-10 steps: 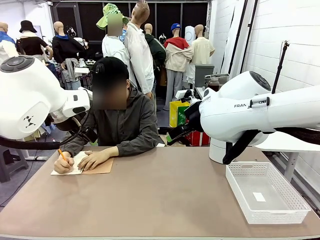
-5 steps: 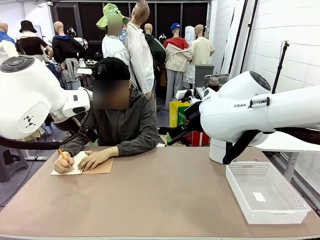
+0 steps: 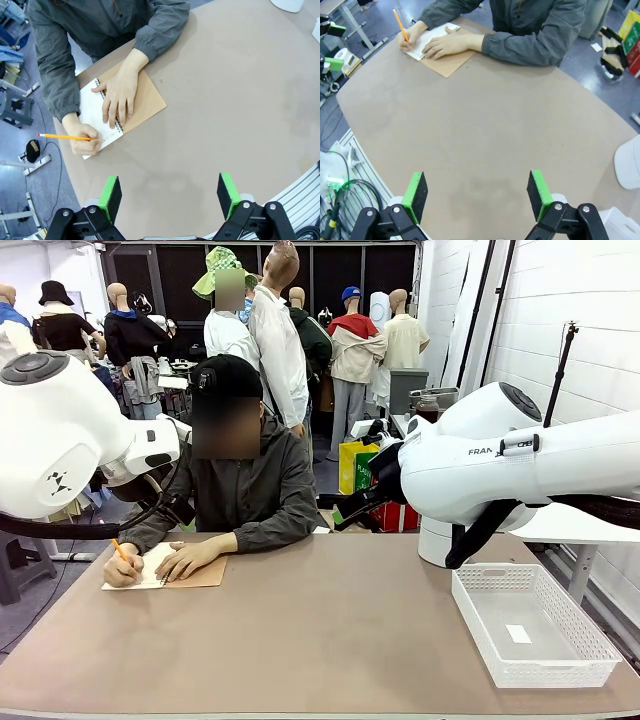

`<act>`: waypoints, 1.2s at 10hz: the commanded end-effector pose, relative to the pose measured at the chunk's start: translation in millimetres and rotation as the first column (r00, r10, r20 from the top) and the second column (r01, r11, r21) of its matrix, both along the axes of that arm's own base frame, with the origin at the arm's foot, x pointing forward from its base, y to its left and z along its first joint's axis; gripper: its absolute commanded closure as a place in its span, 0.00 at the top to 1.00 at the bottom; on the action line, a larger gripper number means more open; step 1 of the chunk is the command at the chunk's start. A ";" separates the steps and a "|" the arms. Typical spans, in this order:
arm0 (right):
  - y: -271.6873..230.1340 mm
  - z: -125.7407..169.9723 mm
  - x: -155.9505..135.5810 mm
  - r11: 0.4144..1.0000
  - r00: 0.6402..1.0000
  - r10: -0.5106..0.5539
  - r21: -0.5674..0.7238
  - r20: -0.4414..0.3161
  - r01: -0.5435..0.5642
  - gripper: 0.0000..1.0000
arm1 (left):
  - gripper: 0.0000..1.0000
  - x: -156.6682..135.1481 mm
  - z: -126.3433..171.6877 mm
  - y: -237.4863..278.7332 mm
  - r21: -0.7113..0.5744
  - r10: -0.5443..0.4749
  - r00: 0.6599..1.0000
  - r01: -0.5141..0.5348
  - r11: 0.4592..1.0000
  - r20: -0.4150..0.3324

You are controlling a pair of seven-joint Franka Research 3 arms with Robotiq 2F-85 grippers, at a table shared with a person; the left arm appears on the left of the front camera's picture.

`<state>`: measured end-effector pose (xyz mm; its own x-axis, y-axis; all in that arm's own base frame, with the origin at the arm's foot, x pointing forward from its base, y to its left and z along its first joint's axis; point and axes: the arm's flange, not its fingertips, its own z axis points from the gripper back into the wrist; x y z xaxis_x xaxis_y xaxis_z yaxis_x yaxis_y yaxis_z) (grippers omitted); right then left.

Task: Sort the paper based on its condition.
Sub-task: If a person hands you a paper, place it in the Organizing basket , and if it's crumpled, put it in the Trash can.

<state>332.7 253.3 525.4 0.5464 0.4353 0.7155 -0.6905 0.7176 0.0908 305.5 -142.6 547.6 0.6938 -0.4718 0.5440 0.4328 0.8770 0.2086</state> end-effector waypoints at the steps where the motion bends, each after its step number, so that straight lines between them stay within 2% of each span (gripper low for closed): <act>1: 0.0 1.2 1.3 1.000 1.000 -0.002 -0.003 -0.014 0.002 1.00 | 1.00 0.6 -0.4 1.9 0.005 -0.010 1.000 0.010 1.000 -0.005; 12: 0.0 1.2 1.3 1.000 1.000 -0.002 -0.003 -0.014 0.002 1.00 | 1.00 0.6 -0.4 1.9 0.005 -0.010 1.000 0.010 1.000 -0.005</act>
